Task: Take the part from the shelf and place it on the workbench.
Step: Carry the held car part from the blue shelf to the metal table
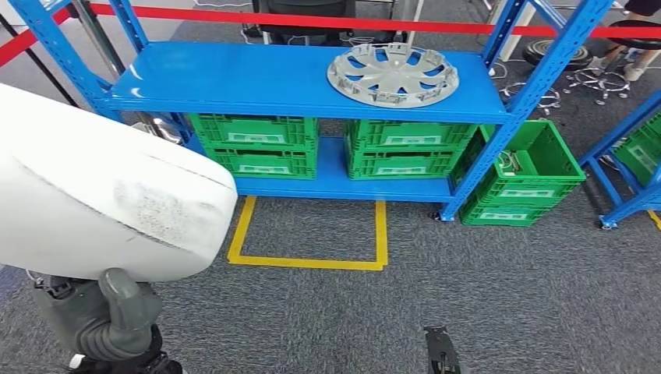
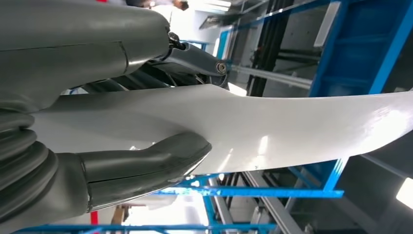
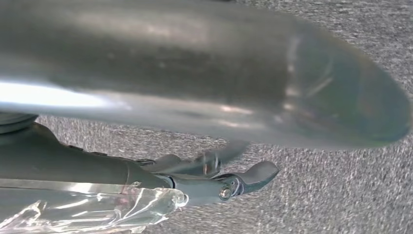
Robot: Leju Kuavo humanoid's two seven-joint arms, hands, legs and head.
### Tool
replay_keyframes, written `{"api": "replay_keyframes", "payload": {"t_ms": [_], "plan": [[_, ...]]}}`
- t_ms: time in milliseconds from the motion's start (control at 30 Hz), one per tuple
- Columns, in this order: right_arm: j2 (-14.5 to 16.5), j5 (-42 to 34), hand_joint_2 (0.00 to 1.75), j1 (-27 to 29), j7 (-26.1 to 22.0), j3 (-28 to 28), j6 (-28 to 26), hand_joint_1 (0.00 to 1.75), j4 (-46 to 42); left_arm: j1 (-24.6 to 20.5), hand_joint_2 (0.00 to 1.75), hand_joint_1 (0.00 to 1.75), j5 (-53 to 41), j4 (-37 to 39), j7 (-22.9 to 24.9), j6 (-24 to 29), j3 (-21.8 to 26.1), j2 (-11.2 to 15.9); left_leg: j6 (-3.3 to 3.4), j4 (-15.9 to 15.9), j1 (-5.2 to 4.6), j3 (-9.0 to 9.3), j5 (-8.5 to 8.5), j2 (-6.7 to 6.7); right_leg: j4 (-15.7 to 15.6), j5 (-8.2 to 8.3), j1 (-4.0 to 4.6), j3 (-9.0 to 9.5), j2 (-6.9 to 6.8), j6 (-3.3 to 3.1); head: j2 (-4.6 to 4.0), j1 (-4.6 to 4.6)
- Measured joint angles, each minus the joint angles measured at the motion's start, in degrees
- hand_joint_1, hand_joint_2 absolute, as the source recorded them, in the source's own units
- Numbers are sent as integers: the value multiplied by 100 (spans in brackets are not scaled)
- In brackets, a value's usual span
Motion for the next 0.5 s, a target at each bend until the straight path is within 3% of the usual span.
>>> {"api": "replay_keyframes", "payload": {"t_ms": [33,67,100,167,233,300,367,433,500], "plan": [[0,4,0,0,1,-1,0,0,0,0,175,175,1,1,0,-5,0,1,9,2,-9,4,-7,62,337,-119,-1,-163,-21,7,0,0],[0,10,0,5,2,-1,1,0,0,-1,175,175,1,1,0,-13,0,1,14,3,-15,11,-16,118,498,-133,-1,-240,-31,9,0,1],[0,15,0,10,3,-2,1,0,0,-4,175,175,1,1,0,-22,0,0,14,5,-18,26,-27,173,438,-40,0,-207,-42,5,0,1],[0,22,0,10,3,-2,2,0,-1,-12,175,175,3,0,0,-39,-1,-4,-5,7,-21,80,-65,277,-262,346,4,156,-156,-15,0,2],[1,26,0,-16,3,-2,2,0,0,-19,175,175,5,-1,0,-45,-1,-8,-51,16,-53,129,-109,360,-921,564,42,509,-345,-59,1,-3],[1,30,0,-37,3,-3,2,0,1,-27,175,175,6,-2,0,-52,-1,-9,-97,18,-83,146,-128,439,-1074,561,77,576,-371,-123,1,-12],[-1,35,0,-33,3,-8,1,0,0,-40,175,175,7,-6,0,-64,-4,-10,-151,21,-77,162,-159,499,-1085,579,63,554,-251,-192,1,-14],[-2,40,0,-33,2,-15,-1,0,-1,-49,175,175,9,-14,-1,-75,-7,-10,-217,273,-65,64,-354,375,-1105,600,28,557,-142,-250,1,-21],[-2,43,0,-40,1,-20,-3,0,-1,-47,175,175,9,-17,-1,-82,-7,-3,-257,991,-54,-283,-722,177,-1109,608,3,552,-31,-276,0,-28]]}}
